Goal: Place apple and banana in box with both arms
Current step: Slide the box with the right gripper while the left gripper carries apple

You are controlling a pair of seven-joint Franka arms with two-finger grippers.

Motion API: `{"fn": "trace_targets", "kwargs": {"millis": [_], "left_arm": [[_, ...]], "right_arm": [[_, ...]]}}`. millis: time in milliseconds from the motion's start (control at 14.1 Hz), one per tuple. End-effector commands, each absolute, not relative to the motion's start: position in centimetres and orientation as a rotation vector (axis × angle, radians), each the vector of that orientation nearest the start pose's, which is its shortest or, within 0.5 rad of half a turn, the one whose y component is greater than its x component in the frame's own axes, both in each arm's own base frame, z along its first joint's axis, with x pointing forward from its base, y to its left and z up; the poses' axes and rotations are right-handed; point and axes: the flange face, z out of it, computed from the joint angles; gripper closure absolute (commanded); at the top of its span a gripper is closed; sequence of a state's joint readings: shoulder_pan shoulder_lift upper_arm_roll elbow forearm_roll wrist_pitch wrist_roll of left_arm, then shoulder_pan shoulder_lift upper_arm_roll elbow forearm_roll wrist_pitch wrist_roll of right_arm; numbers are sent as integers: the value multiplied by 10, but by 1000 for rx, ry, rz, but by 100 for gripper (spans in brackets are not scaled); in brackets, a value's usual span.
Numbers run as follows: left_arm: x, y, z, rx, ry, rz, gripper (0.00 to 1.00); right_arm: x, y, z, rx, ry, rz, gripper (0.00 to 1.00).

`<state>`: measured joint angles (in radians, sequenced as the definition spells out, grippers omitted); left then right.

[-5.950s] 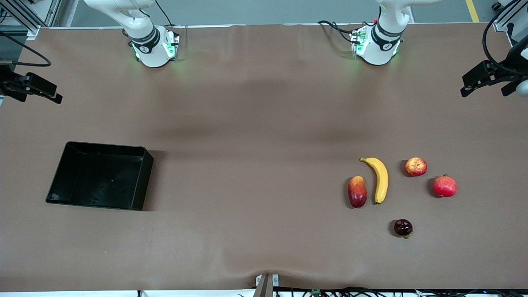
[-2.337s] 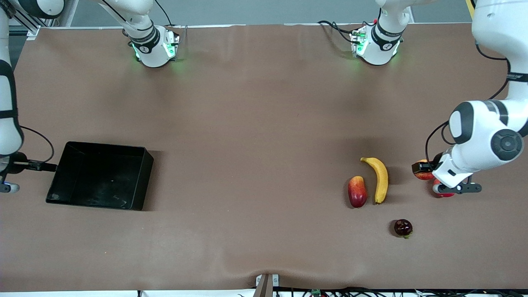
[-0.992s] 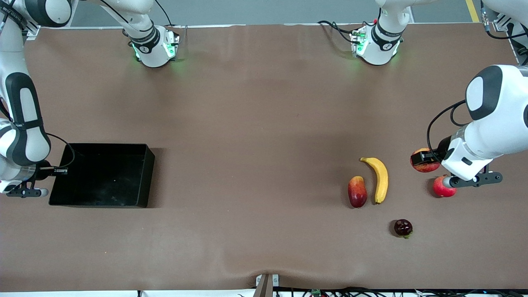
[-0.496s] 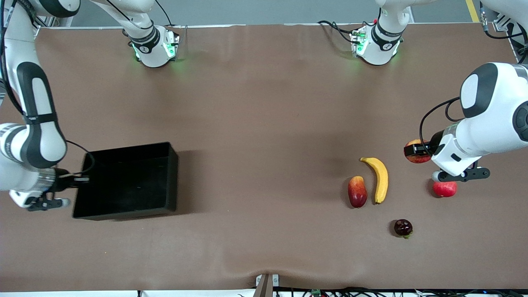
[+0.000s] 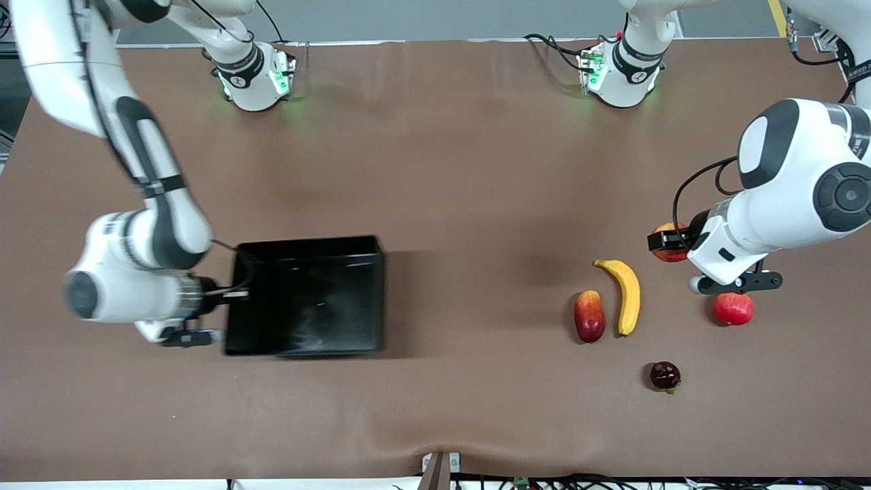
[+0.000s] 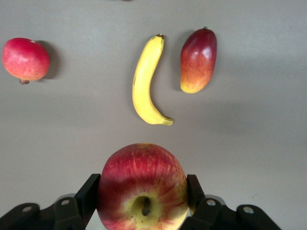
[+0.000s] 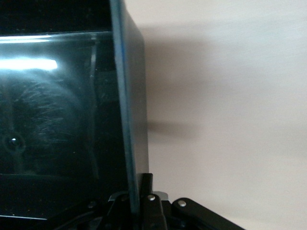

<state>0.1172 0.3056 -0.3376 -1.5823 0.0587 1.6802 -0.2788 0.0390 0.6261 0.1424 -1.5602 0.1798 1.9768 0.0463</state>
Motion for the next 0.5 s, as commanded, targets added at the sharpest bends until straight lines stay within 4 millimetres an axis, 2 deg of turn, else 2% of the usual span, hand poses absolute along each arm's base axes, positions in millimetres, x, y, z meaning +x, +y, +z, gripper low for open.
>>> {"fn": "trace_targets", "kwargs": {"millis": [0, 212, 354, 425], "left_arm": [[609, -128, 457, -3122, -126, 334, 100], [604, -152, 452, -3137, -179, 370, 100], [599, -167, 450, -3133, -200, 377, 100], [597, -176, 447, -3133, -198, 390, 100]], "right_arm": [[651, 197, 281, -2920, 29, 355, 100], [622, 281, 282, -2954, 18, 361, 100], [605, 329, 280, -2962, 26, 318, 100], [599, 346, 275, -2966, 76, 302, 100]]}}
